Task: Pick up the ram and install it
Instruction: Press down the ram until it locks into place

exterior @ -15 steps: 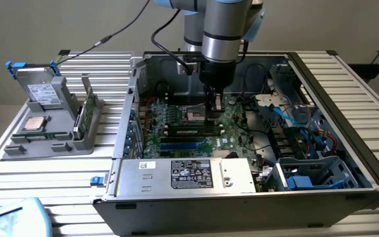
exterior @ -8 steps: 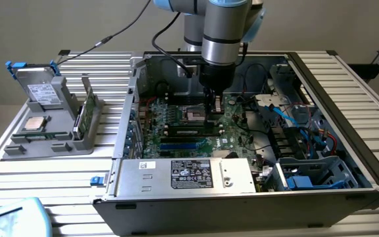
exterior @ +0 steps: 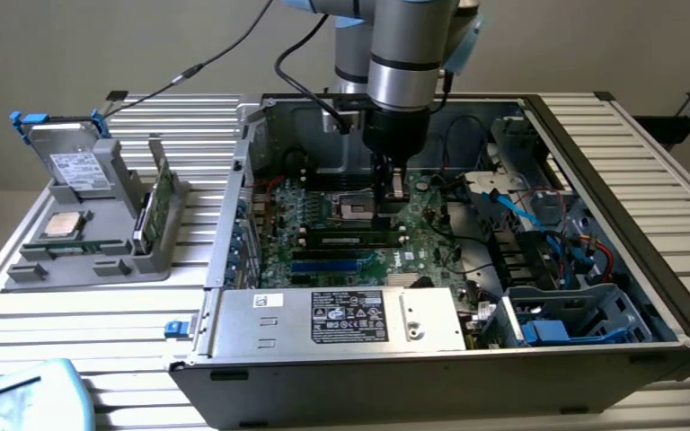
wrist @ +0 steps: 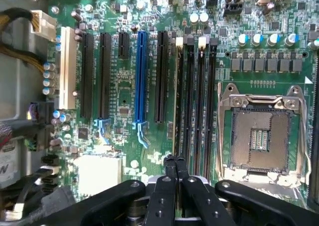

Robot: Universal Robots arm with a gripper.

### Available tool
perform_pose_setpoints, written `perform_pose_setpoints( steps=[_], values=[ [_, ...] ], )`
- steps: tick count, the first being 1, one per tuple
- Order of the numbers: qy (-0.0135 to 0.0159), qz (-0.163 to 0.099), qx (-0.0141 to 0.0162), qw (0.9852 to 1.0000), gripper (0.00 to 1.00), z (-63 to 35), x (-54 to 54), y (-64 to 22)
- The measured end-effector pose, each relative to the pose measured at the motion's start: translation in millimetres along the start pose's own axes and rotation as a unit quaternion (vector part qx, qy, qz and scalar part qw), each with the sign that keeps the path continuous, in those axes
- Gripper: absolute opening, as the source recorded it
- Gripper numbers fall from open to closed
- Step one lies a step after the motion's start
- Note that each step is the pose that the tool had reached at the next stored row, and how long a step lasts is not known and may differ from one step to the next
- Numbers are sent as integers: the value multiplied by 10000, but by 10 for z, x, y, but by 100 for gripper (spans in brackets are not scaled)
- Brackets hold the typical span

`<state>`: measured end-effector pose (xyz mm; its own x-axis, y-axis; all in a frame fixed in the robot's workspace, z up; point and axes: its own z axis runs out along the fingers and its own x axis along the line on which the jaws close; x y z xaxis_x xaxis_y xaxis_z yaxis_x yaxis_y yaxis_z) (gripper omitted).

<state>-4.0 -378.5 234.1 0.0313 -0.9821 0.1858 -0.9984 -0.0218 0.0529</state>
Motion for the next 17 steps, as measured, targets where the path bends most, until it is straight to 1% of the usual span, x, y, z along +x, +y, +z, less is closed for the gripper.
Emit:
perform_pose_setpoints(
  steps=[2,4,12,15,17],
  values=[
    [-2,0,1,10000,10,-4,0,12],
    [-1,1,5,10000,10,-3,-1,49],
    [7,7,35,10000,10,16,-10,305],
    [8,8,41,10000,10,25,-14,377],
    [10,9,42,10000,10,30,-15,399]
  ],
)
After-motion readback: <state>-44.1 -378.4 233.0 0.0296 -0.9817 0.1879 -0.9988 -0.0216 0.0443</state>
